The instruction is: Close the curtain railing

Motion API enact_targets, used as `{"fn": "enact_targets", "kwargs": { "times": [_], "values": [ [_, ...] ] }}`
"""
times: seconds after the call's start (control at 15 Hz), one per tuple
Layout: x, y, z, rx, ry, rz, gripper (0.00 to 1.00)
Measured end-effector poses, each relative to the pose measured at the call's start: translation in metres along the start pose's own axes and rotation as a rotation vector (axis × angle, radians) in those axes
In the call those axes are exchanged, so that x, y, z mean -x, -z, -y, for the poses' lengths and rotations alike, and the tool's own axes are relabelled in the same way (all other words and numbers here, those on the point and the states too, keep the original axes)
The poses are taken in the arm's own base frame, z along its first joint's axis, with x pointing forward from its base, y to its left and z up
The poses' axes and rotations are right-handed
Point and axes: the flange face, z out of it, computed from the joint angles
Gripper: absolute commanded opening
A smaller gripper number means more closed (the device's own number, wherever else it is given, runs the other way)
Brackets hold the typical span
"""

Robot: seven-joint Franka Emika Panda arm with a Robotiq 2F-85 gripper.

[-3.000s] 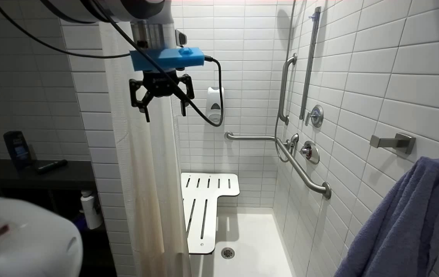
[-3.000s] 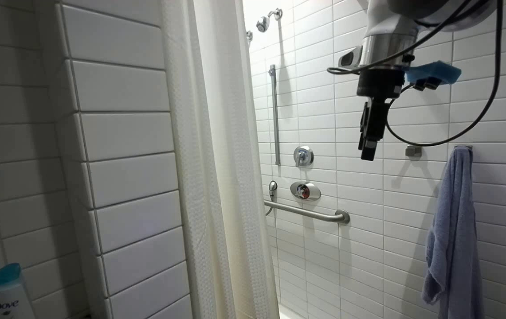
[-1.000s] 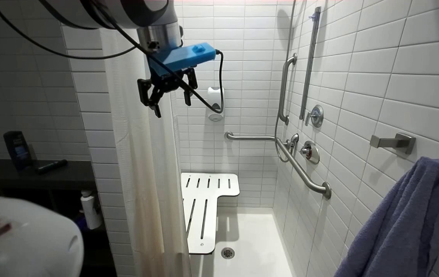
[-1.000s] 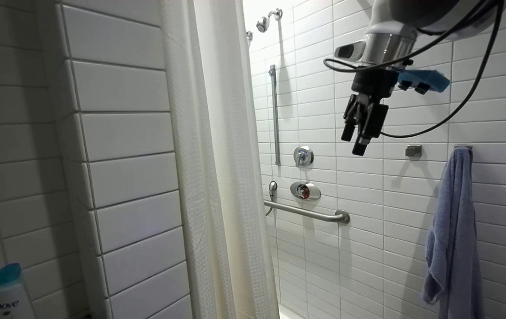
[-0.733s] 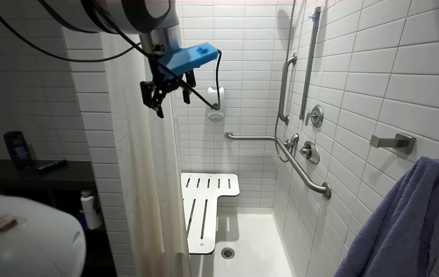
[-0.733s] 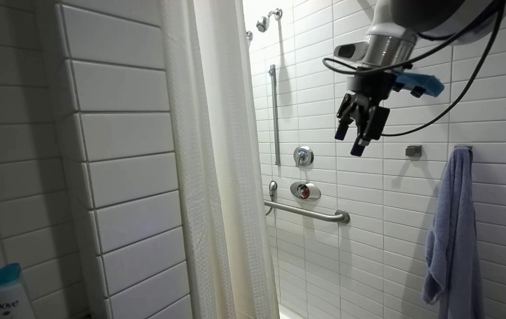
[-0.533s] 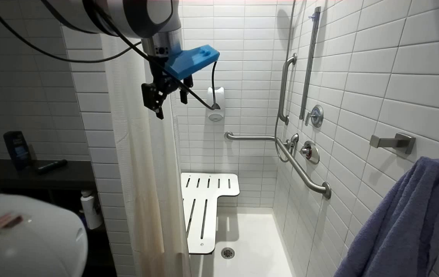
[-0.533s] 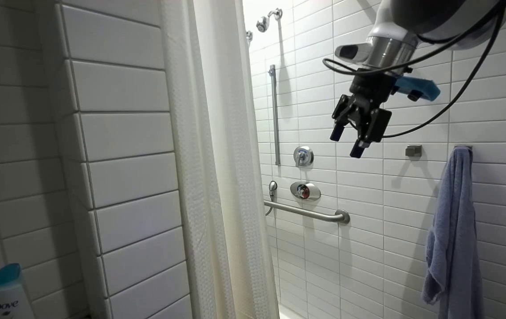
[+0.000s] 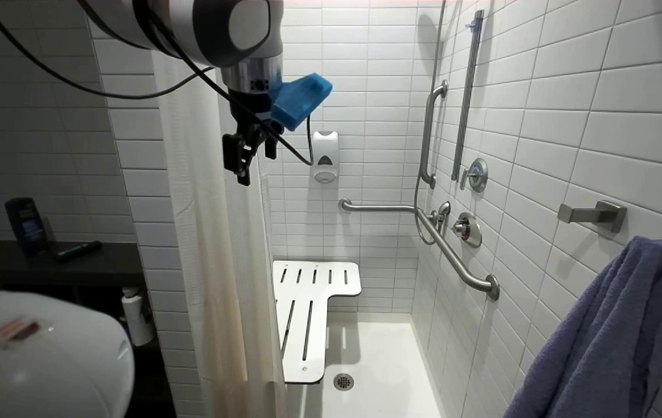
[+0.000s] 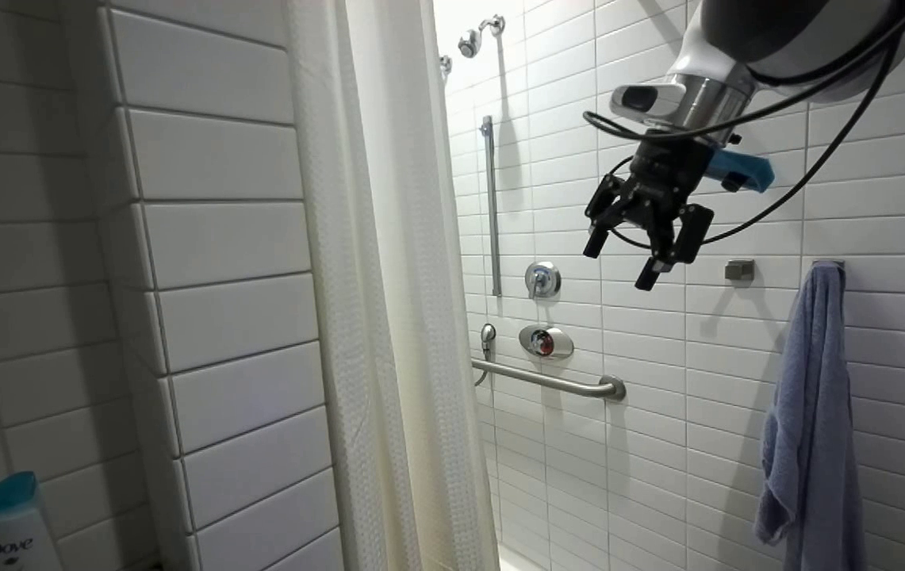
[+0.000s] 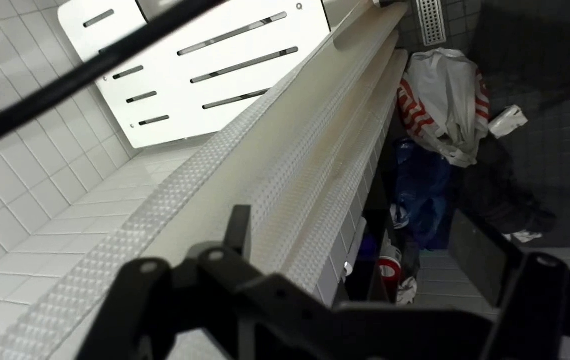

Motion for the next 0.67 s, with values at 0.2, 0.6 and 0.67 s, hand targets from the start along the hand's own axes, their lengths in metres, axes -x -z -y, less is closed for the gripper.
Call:
{"fn": "enact_targets", "kwargs": {
  "times": [0.2,0.6,0.67],
  "values": [
    [0.0022,-0.0011,0.0009,-0.002,0.065,-0.002,1.00],
    [0.0025,-0.0018,0.0016,-0.004,0.082,-0.002,1.00],
    [0.0025,-0.0018,0.0016,-0.004,0.082,-0.002,1.00]
  ]
}}
